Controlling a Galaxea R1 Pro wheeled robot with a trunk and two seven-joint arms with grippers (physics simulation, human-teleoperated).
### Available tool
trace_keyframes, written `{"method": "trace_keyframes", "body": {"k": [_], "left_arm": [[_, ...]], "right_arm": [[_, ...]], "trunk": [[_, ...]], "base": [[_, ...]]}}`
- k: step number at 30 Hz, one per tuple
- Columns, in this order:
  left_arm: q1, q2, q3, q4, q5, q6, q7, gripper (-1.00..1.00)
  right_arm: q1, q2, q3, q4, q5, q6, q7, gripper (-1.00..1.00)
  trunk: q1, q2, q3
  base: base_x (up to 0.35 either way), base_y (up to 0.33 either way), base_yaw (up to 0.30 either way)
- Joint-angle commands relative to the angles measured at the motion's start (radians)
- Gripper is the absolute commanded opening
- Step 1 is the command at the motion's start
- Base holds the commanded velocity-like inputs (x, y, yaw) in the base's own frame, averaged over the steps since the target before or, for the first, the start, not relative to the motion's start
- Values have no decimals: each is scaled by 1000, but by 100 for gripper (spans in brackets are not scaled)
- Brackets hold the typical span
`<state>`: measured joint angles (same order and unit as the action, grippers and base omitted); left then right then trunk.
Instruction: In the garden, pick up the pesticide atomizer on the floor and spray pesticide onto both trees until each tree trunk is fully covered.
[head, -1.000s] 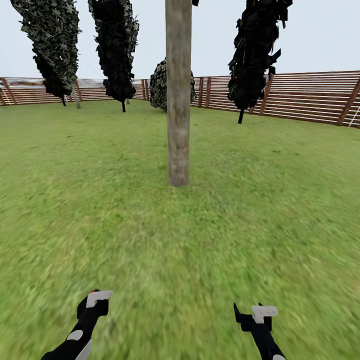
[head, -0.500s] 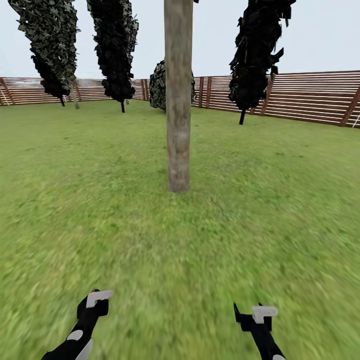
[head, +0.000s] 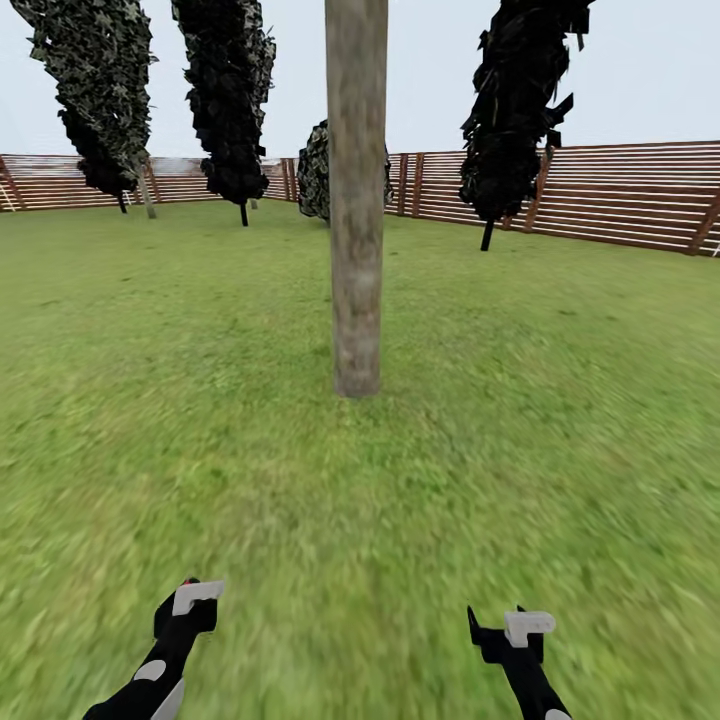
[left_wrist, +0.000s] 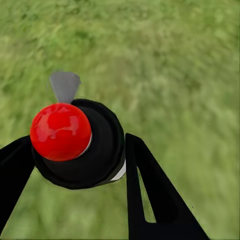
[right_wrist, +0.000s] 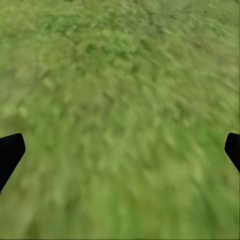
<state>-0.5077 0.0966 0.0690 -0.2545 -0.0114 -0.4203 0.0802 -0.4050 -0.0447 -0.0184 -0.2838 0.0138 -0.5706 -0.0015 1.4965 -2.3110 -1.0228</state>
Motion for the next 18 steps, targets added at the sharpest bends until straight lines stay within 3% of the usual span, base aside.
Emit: {"method": "trace_keyframes", "body": {"k": [1,18], "left_arm": [[0,0,0,0,0,0,0,-100],[0,0,0,0,0,0,0,-100]], "right_arm": [[0,0,0,0,0,0,0,100],[0,0,0,0,0,0,0,100]], "trunk": [[0,0,0],[0,0,0]], "base": [[339,0,0],[339,0,0]]}}
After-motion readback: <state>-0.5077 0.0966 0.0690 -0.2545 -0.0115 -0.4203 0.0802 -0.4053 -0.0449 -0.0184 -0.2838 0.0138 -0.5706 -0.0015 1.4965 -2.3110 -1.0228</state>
